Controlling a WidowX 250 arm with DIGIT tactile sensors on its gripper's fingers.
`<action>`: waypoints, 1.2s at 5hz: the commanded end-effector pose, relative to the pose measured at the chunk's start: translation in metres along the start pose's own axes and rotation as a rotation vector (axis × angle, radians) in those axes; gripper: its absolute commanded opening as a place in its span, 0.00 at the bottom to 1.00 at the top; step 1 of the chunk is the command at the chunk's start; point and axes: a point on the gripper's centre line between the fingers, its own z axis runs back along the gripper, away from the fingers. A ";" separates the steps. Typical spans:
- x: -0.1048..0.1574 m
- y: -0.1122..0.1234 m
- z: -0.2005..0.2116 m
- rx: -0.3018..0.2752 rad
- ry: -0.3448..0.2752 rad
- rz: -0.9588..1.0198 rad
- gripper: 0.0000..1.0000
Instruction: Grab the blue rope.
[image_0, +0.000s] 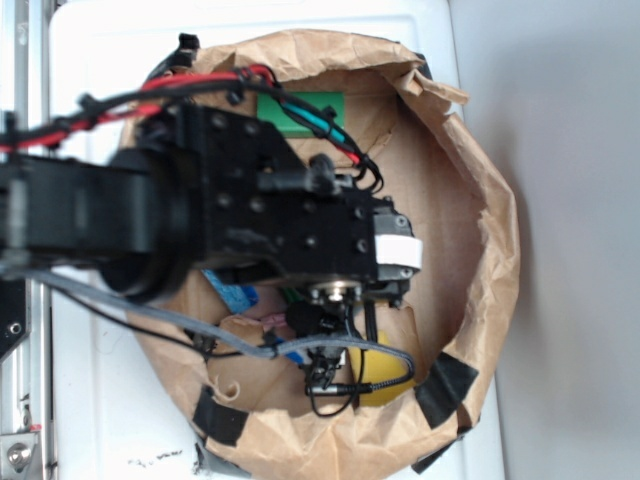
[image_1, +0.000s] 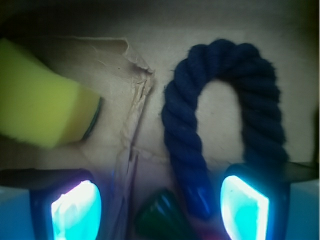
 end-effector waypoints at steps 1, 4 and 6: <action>0.010 -0.021 -0.025 0.052 -0.048 -0.031 1.00; 0.008 -0.023 -0.040 0.099 -0.153 -0.048 1.00; 0.010 -0.019 -0.025 0.054 -0.126 -0.060 1.00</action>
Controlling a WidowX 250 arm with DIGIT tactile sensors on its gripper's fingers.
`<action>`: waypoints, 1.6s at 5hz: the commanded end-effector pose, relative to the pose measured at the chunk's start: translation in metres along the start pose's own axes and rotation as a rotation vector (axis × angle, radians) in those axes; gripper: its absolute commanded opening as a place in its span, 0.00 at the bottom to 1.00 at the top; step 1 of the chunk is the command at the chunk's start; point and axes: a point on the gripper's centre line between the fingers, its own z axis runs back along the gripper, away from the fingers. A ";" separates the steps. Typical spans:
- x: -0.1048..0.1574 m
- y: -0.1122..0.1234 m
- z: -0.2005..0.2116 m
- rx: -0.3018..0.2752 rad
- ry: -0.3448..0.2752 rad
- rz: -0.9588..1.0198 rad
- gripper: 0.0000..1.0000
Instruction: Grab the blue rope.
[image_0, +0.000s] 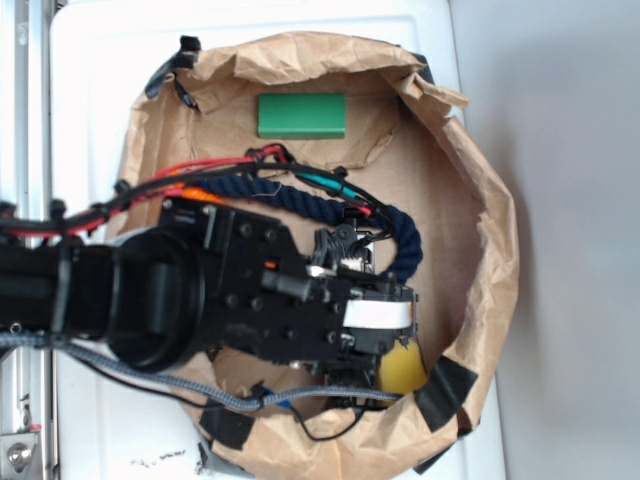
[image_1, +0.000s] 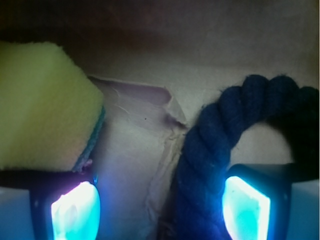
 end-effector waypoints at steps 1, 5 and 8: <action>-0.001 0.007 0.028 -0.095 0.109 -0.020 1.00; 0.003 0.027 0.024 -0.104 0.119 -0.010 1.00; 0.010 0.014 0.005 -0.158 0.211 0.207 1.00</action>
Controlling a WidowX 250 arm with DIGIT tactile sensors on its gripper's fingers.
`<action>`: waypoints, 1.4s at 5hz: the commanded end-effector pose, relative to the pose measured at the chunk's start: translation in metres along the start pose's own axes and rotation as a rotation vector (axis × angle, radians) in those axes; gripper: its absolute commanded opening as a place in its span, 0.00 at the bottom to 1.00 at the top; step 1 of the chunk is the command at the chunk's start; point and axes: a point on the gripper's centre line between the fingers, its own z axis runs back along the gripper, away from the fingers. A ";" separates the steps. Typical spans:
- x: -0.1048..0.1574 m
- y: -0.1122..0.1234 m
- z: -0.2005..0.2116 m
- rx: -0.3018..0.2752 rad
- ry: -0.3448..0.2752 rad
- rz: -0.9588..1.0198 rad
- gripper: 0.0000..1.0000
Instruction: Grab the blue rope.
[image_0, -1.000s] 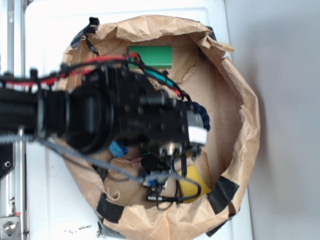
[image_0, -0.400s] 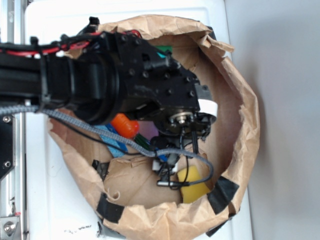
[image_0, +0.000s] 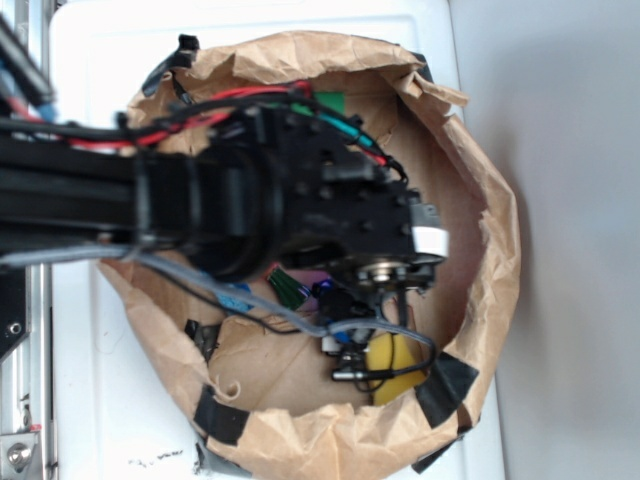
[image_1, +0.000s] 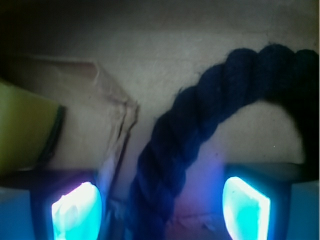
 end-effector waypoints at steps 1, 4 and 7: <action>0.007 -0.011 -0.010 -0.052 -0.018 0.132 1.00; 0.010 -0.008 -0.023 -0.030 -0.035 0.150 0.00; 0.010 -0.005 -0.015 -0.022 -0.033 0.148 0.00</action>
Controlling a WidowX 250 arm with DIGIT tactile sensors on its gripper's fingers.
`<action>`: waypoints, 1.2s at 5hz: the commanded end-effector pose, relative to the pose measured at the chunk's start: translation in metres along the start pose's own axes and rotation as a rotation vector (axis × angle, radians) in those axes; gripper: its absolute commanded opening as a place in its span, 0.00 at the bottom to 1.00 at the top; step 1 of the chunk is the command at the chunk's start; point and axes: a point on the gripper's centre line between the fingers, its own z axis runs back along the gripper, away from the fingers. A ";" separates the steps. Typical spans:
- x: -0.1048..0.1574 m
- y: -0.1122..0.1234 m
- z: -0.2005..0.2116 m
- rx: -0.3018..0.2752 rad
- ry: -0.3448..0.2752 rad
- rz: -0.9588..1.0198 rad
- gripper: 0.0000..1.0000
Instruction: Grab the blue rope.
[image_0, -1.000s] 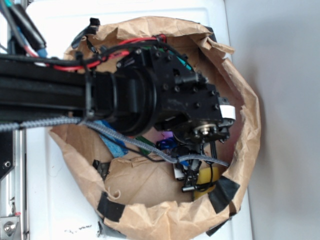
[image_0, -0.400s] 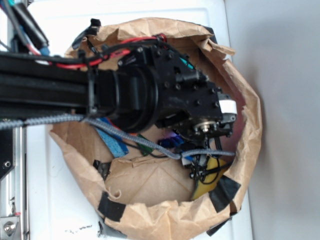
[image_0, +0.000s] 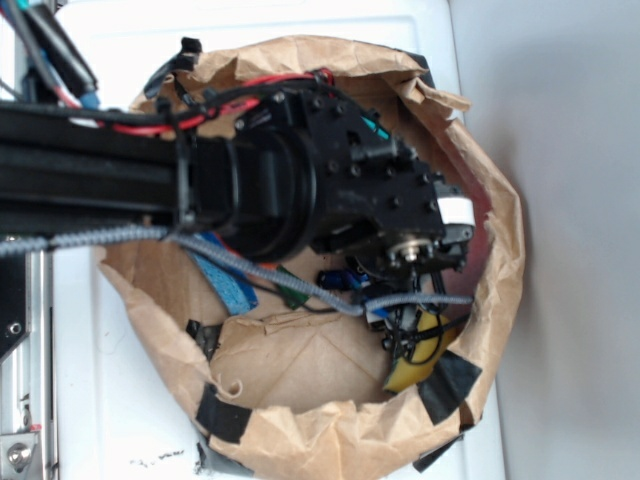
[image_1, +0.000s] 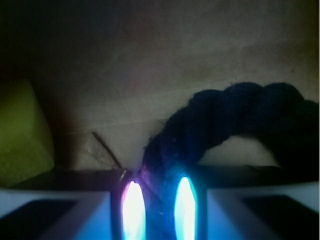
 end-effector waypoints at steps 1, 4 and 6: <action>-0.011 -0.010 0.029 0.082 0.038 -0.033 0.00; -0.044 -0.019 0.137 0.189 -0.008 -0.089 0.00; -0.054 -0.026 0.148 0.258 -0.062 -0.179 0.00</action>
